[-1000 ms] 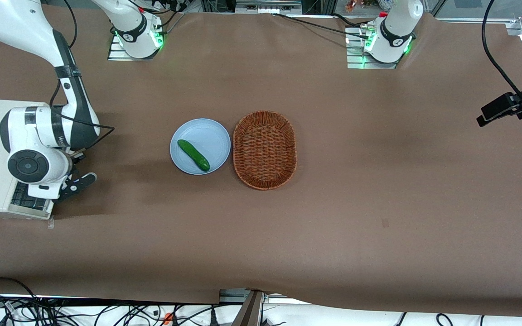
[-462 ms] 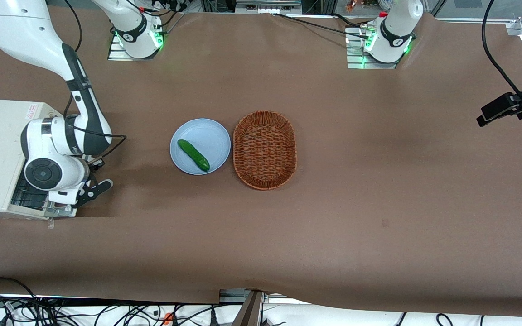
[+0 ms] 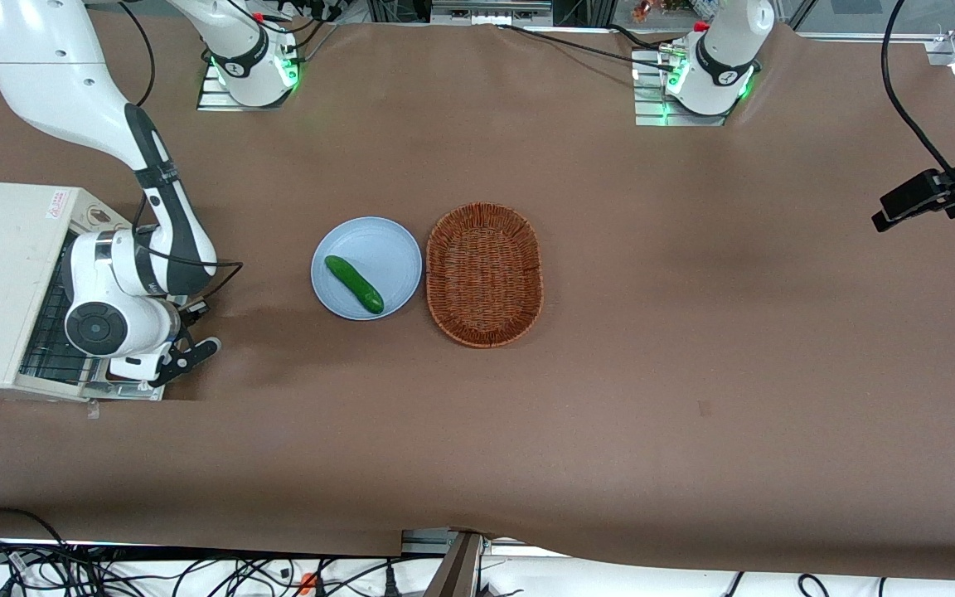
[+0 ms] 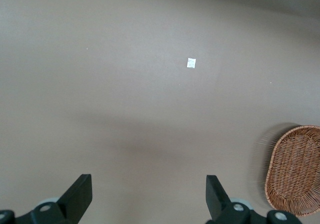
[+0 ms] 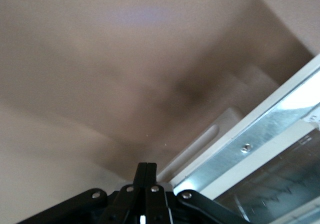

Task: Open oven door with right arm only
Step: 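Pull the handle outward and down with the right gripper, swinging the door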

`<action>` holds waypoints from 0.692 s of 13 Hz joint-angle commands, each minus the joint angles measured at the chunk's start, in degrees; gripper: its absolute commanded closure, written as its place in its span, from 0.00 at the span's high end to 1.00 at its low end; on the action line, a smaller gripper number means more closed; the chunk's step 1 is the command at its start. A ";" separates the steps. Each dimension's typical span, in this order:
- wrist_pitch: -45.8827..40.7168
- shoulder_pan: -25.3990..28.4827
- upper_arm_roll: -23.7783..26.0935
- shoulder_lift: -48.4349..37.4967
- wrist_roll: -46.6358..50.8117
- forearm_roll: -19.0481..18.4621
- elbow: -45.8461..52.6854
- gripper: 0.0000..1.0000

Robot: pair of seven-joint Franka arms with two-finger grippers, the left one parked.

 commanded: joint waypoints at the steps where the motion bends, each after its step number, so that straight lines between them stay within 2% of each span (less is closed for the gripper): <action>1: 0.51 -2.62 -2.59 0.88 -0.52 -2.41 0.30 0.00; 3: -0.10 -2.53 -2.59 0.80 -0.34 3.47 0.30 0.00; 6: -0.37 -2.53 -2.59 0.80 1.32 9.27 0.30 0.00; 9: -1.94 -2.10 -2.41 0.53 5.18 13.32 0.47 0.00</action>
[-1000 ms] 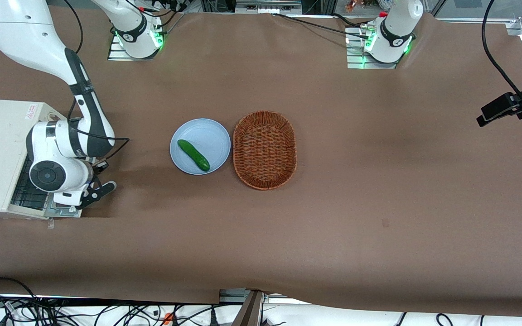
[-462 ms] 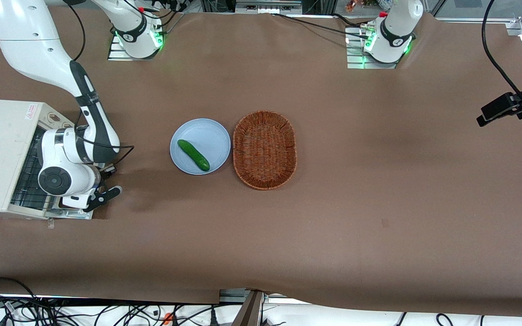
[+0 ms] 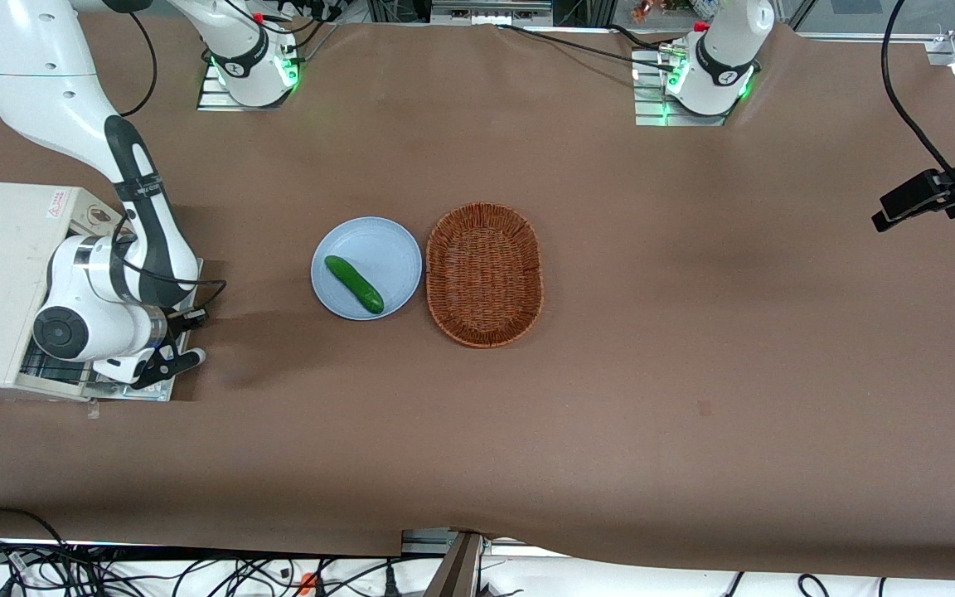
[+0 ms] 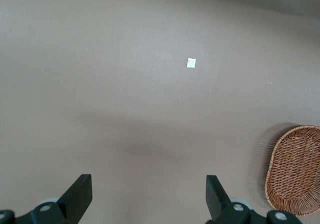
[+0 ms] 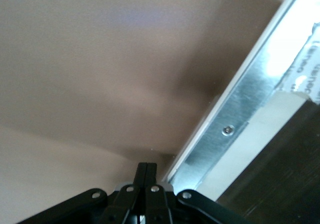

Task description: Open oven door with right arm only

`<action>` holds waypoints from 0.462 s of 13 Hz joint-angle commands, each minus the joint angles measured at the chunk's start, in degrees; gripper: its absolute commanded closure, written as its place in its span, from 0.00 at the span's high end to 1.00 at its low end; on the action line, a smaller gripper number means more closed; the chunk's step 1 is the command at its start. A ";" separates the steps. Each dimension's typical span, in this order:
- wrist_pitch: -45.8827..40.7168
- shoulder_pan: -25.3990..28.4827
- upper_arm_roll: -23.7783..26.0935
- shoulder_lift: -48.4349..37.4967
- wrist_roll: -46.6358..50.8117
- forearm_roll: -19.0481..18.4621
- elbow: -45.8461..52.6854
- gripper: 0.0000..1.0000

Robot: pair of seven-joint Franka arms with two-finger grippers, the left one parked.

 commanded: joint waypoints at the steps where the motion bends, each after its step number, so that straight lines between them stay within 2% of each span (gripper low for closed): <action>1: -4.68 -0.12 -0.63 -0.44 3.72 4.05 0.66 0.00; 3: -9.34 0.94 -0.54 -0.53 6.19 5.39 2.51 0.00; 6: -9.97 1.29 -0.63 -1.76 5.32 5.31 3.57 0.00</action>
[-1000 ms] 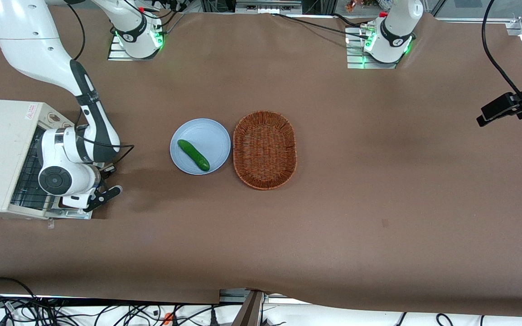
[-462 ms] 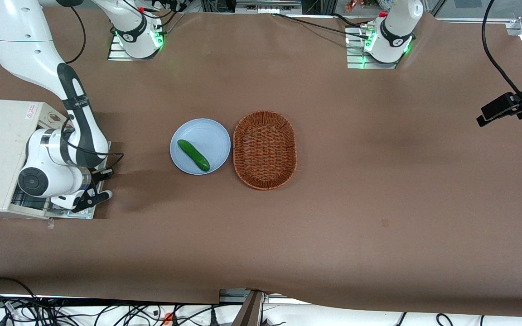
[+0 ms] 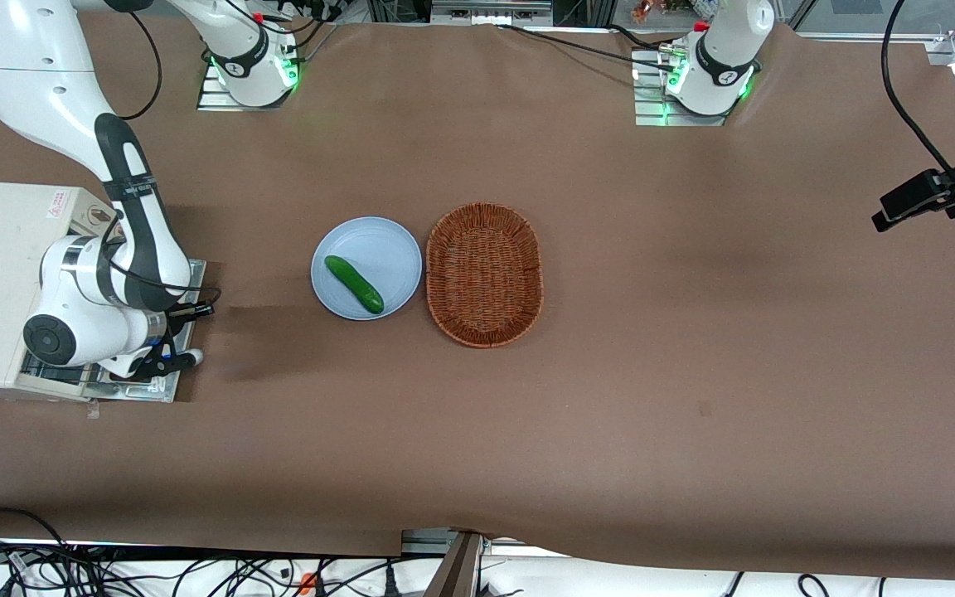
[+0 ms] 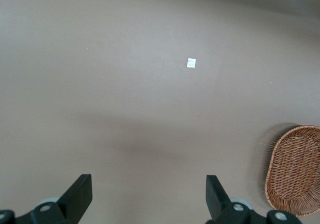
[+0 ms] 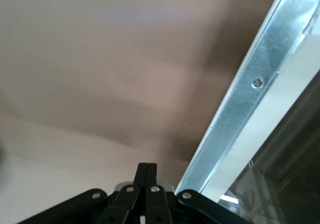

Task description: Open oven door with right arm only

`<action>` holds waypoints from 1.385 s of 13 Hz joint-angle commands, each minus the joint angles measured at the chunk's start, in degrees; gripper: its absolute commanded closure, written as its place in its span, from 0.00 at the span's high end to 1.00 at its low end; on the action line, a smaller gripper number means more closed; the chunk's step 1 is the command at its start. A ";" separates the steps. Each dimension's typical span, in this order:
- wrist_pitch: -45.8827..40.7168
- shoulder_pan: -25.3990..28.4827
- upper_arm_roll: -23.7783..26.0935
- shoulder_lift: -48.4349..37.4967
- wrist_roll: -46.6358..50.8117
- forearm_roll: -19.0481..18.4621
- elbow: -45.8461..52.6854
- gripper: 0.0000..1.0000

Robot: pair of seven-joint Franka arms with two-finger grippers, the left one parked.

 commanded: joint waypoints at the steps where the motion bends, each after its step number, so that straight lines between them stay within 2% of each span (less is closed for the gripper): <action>1: -1.53 0.08 -0.33 -2.25 -0.33 0.88 0.89 0.01; 4: -1.62 0.07 -0.76 -5.85 -1.30 -0.18 2.02 0.36; 8: -9.32 -0.19 -2.35 -6.92 -0.95 0.00 9.21 0.97; 9: -12.22 -0.19 -2.70 -7.09 -1.03 0.00 11.93 1.00; 12: -21.37 -0.19 -3.49 -8.49 -0.68 -0.09 18.19 1.00; 18: -21.66 -0.19 -4.72 -20.34 -0.16 -0.09 15.40 1.00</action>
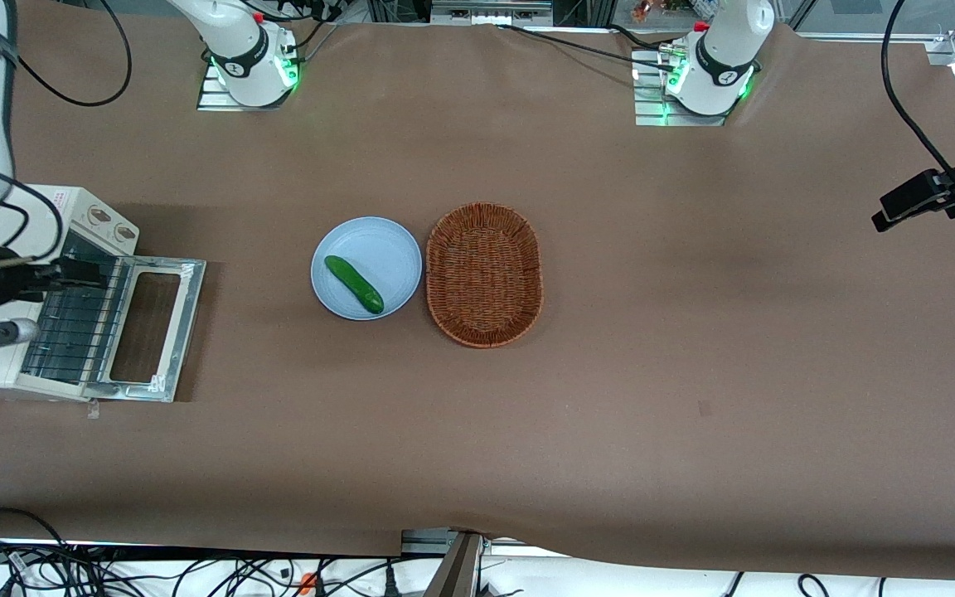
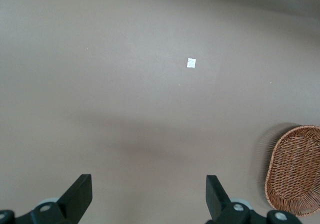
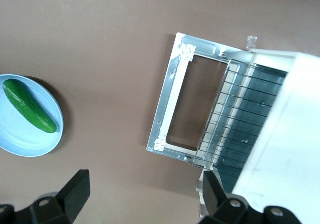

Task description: Open oven door with right arm only

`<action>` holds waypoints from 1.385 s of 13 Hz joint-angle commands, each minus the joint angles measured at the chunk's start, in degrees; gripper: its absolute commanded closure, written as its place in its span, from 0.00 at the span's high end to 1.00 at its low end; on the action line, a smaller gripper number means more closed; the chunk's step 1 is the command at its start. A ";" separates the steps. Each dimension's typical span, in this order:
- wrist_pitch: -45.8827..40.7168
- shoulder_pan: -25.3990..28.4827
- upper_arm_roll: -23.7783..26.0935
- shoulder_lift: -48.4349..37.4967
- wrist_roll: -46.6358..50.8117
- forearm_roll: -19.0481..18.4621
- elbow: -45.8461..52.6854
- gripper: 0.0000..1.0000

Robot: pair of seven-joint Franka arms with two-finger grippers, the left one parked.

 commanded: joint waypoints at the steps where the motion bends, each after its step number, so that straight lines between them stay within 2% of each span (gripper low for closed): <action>1: -0.12 -0.09 0.03 -6.78 0.04 -0.21 -4.37 1.00; 10: 1.91 0.17 0.12 -20.68 12.43 -1.62 -15.90 1.00; 18: -1.17 0.08 -0.15 -20.17 11.29 -2.23 -12.48 1.00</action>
